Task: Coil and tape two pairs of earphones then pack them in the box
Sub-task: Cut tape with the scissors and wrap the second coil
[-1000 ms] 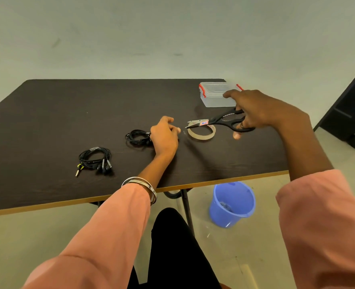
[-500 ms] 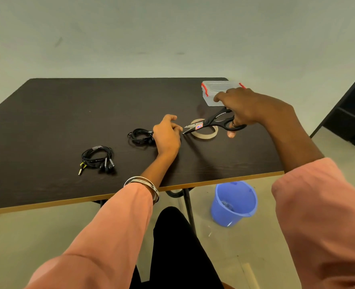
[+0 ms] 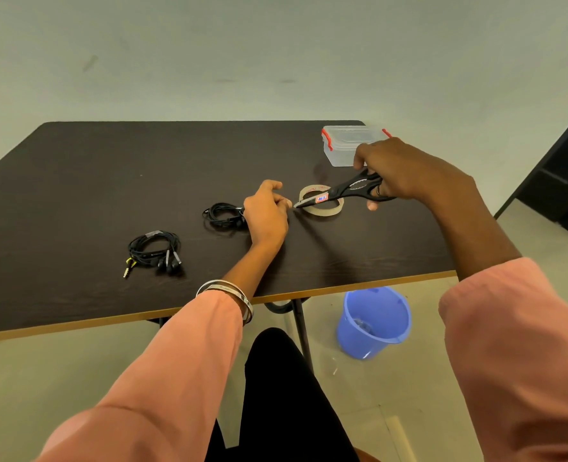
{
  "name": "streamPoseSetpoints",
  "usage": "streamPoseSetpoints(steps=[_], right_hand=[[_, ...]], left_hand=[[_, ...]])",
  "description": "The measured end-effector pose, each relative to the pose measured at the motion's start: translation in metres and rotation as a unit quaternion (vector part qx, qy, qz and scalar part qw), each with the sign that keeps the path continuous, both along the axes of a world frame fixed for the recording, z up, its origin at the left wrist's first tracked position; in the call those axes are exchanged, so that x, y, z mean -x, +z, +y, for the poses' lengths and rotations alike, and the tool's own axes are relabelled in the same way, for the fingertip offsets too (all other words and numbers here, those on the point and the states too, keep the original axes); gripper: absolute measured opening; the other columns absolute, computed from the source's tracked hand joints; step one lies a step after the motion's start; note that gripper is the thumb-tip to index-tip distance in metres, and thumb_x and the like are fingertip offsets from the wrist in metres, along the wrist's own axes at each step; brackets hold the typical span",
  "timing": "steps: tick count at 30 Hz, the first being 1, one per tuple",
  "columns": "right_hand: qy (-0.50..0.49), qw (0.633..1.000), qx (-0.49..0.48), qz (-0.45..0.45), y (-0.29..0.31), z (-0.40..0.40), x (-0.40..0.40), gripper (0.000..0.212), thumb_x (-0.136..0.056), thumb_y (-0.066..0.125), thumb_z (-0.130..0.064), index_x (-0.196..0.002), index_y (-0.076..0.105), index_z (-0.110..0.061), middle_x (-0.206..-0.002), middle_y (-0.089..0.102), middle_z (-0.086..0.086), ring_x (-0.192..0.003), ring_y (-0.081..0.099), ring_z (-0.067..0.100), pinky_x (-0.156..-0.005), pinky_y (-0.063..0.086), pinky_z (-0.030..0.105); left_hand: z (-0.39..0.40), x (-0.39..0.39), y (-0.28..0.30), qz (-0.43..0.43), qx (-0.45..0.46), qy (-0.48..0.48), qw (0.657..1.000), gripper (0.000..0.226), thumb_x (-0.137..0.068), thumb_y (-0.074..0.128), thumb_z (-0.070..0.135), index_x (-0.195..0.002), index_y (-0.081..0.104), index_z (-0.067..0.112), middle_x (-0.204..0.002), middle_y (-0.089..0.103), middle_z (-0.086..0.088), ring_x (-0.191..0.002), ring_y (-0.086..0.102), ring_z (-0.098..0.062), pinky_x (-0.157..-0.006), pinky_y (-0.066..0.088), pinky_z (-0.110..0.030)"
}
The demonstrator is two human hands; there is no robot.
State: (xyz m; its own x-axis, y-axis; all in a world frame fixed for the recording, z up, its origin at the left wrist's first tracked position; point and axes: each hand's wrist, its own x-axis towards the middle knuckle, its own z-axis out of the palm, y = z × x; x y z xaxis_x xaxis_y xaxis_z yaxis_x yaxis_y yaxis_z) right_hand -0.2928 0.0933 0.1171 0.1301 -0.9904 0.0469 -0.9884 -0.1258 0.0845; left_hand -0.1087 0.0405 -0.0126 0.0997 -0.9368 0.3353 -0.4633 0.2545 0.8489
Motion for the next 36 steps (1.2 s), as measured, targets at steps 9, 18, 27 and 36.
streamPoseSetpoints(steps=[9,18,27,36], right_hand=[[-0.015,0.999,-0.028,0.014,-0.007,0.001,0.01,0.103,-0.051,0.086,-0.057,-0.134,0.041,-0.017,-0.126,0.053,0.013,-0.117,0.045,0.032,-0.094,0.034,0.04],[-0.055,0.986,-0.074,-0.138,-0.013,0.002,0.024,0.103,-0.055,0.089,-0.044,-0.139,0.034,-0.017,-0.125,0.051,0.016,-0.104,0.05,0.027,-0.085,0.043,0.034],[-0.079,0.974,-0.113,-0.18,-0.026,-0.007,0.03,0.105,-0.061,0.082,-0.049,-0.143,0.025,-0.019,-0.098,0.058,0.007,-0.086,0.058,0.023,-0.08,0.045,0.034],[-0.078,0.974,-0.068,-0.201,-0.029,-0.013,0.032,0.108,-0.06,0.085,-0.047,-0.143,0.024,-0.017,-0.092,0.058,0.008,-0.079,0.056,0.02,-0.072,0.041,0.033]], left_hand=[[-0.003,0.001,-0.001,-0.024,-0.001,0.025,0.999,0.028,-0.092,0.057,0.003,-0.119,0.062,0.008,-0.1,0.071,-0.008,-0.092,0.067,-0.015,-0.089,0.052,-0.025],[-0.004,0.002,-0.001,-0.045,-0.033,-0.021,0.998,0.028,-0.088,0.054,-0.004,-0.105,0.068,0.013,-0.107,0.067,-0.006,-0.094,0.063,-0.015,-0.087,0.053,-0.031],[0.009,0.004,0.001,-0.182,0.063,-0.123,0.974,0.042,-0.09,0.046,0.004,-0.116,0.067,0.028,-0.102,0.056,-0.008,-0.094,0.05,-0.022,-0.081,0.048,-0.032],[-0.003,0.009,-0.008,-0.301,-0.004,-0.142,0.943,0.05,-0.091,0.047,0.016,-0.136,0.05,0.037,-0.12,0.05,-0.009,-0.112,0.041,-0.029,-0.091,0.036,-0.037]])
